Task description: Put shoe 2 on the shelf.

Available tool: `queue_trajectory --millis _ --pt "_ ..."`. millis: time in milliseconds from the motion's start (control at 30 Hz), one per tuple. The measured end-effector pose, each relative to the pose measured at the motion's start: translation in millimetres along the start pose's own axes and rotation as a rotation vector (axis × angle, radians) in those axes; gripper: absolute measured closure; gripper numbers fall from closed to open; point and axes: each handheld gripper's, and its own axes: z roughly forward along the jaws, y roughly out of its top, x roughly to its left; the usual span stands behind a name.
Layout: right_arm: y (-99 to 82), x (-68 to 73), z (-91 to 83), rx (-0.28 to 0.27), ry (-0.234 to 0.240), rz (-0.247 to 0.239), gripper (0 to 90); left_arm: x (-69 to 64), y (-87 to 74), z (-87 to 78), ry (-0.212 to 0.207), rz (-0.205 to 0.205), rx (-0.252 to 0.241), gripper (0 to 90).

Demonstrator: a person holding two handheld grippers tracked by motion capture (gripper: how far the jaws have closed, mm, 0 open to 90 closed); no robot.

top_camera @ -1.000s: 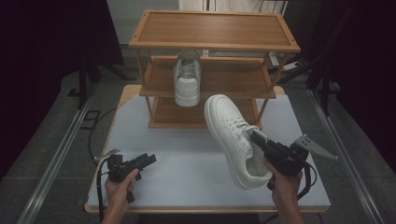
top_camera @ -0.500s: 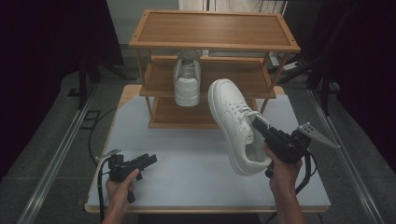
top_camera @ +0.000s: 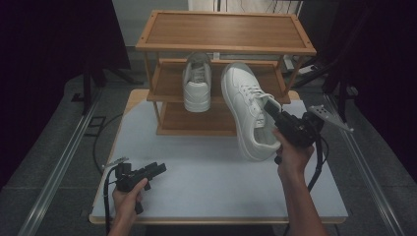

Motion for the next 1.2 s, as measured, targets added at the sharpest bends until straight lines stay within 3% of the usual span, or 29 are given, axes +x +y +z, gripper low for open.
queue_trajectory --millis 233,733,1200 --pt "4.4 -0.7 17.7 -0.011 -0.042 0.047 82.7 0.3 0.2 -0.9 -0.004 -0.001 -0.001 36.9" --pt "21.0 -6.5 61.7 0.009 -0.142 0.071 82.6 2.5 0.5 -1.8 -0.001 -0.007 -0.004 36.9" --pt "26.7 -1.1 104.2 0.026 -0.211 0.106 82.4 3.7 0.9 -3.1 -0.008 -0.014 -0.006 37.0"
